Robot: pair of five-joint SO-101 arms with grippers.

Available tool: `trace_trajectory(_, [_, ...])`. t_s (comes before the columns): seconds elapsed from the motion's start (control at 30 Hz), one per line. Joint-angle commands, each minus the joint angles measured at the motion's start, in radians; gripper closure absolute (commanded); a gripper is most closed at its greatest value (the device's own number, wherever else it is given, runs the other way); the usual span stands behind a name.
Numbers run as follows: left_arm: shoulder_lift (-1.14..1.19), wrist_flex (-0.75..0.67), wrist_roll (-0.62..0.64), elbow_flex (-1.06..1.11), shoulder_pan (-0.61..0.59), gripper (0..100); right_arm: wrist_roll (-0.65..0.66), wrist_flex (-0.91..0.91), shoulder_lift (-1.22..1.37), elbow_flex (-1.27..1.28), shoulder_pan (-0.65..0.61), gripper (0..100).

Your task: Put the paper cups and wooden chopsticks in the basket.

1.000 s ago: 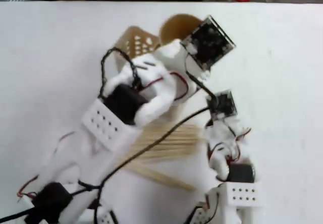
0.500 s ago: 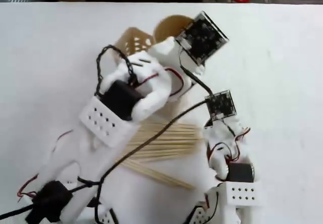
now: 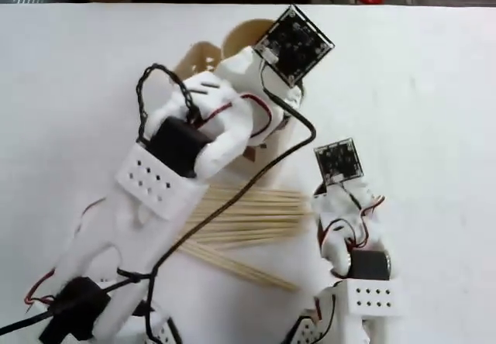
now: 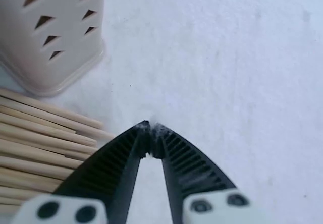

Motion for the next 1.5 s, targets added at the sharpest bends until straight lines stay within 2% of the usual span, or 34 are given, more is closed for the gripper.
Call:
trace_trajectory(0.0, [-0.001, -0.072, 0.0, -0.012, -0.042, 97, 0.014, -0.024, -0.015, -0.006, 0.005, 97.8])
trace_trajectory(0.33, [-0.004, -0.123, 0.005, -0.017, -0.05, 97, 0.015, -0.024, -0.015, -0.006, 0.005, 97.8])
trace_trajectory(0.53, [-0.004, -0.101, 0.003, -0.006, -0.048, 97, 0.015, -0.024, -0.015, -0.006, 0.005, 97.8])
trace_trajectory(0.73, [-0.001, -0.098, 0.008, -0.006, -0.05, 90, 0.015, -0.024, -0.015, -0.006, 0.005, 97.8])
trace_trajectory(1.2, [0.001, -0.101, 0.002, -0.005, -0.056, 90, 0.015, -0.024, -0.015, -0.006, 0.005, 97.8])
trace_trajectory(1.33, [0.001, -0.137, 0.0, 0.107, -0.058, 90, 0.015, -0.024, -0.015, -0.006, 0.005, 97.8])
trace_trajectory(1.47, [0.001, -0.282, -0.002, 0.305, -0.073, 90, 0.015, -0.03, -0.015, -0.006, 0.005, 97.8])
